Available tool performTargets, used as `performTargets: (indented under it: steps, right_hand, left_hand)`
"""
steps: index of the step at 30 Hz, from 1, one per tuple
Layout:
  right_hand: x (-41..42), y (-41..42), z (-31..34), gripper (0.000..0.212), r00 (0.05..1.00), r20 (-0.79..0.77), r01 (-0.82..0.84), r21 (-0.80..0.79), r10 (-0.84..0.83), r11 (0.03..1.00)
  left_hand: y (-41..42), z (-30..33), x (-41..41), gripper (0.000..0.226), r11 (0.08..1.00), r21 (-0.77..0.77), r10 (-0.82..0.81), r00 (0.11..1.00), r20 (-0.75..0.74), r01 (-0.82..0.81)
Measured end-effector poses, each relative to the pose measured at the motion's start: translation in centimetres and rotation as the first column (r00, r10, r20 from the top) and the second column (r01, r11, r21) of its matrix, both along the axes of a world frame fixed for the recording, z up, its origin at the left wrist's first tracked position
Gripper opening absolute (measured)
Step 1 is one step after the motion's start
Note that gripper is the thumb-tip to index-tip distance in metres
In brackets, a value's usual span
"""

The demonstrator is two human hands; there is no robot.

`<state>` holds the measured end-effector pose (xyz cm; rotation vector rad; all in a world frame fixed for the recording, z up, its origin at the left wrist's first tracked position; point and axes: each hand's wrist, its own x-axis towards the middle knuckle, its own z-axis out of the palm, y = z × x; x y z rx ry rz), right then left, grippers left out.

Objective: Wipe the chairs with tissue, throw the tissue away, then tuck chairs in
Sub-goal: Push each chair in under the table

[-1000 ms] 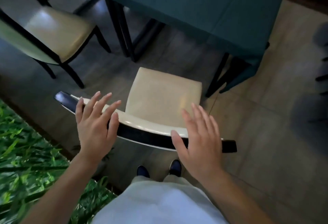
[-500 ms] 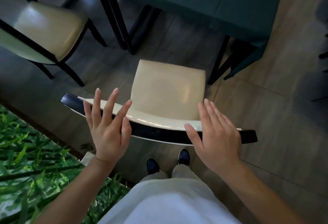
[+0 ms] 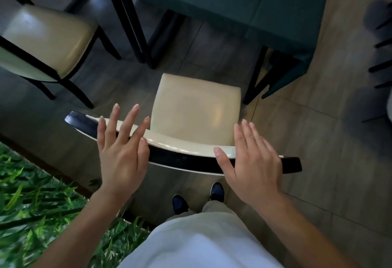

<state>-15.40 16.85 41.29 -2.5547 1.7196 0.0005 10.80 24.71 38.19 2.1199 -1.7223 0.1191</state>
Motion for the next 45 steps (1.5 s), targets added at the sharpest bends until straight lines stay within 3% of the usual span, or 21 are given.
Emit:
performTargets:
  steps: [4,11,22,29,32,35,40,45]
  right_hand:
    - [0.9,-0.9,0.2,0.087,1.0,-0.005,-0.003,0.003,0.003,1.0]
    - [2.3,-1.8,0.6,0.091,0.999,0.023,-0.033,-0.007,0.033,0.999]
    - [-1.5,-10.9,2.1,0.092,1.0,0.006,0.017,-0.169,-0.016,0.986]
    - [2.4,-12.3,2.7,0.105,0.999,0.015,0.044,-0.117,-0.042,0.992]
    - [4.1,-11.6,3.0,0.109,1.0,-0.005,0.001,-0.087,-0.002,0.996]
    - [5.2,-9.7,2.7,0.103,0.996,0.014,-0.09,-0.154,0.093,0.984]
    - [6.0,-9.1,2.1,0.087,0.973,0.113,-0.155,-0.326,0.202,0.933]
    - [5.8,-14.3,3.4,0.085,0.982,0.087,-0.127,-0.354,0.168,0.926]
  left_hand:
    - [-1.0,1.3,1.7,0.055,0.973,0.23,-0.037,0.998,0.057,0.023]
    - [-2.4,2.4,3.1,0.059,0.949,0.315,-0.05,0.996,0.069,0.026]
    - [-9.4,4.1,-1.5,0.07,0.973,0.231,-0.021,0.999,0.027,0.014]
    - [-13.0,4.9,3.6,0.064,0.977,0.186,-0.12,0.992,0.05,0.109]
    - [-13.4,5.1,5.7,0.063,0.971,0.206,-0.133,0.989,0.06,0.118]
    - [-12.0,4.8,7.1,0.065,0.963,0.248,-0.125,0.991,0.055,0.108]
    - [-8.6,3.2,7.5,0.069,0.952,0.304,-0.026,0.999,0.046,0.011]
    - [-8.4,2.8,4.0,0.071,0.958,0.265,0.112,0.994,-0.004,-0.107]
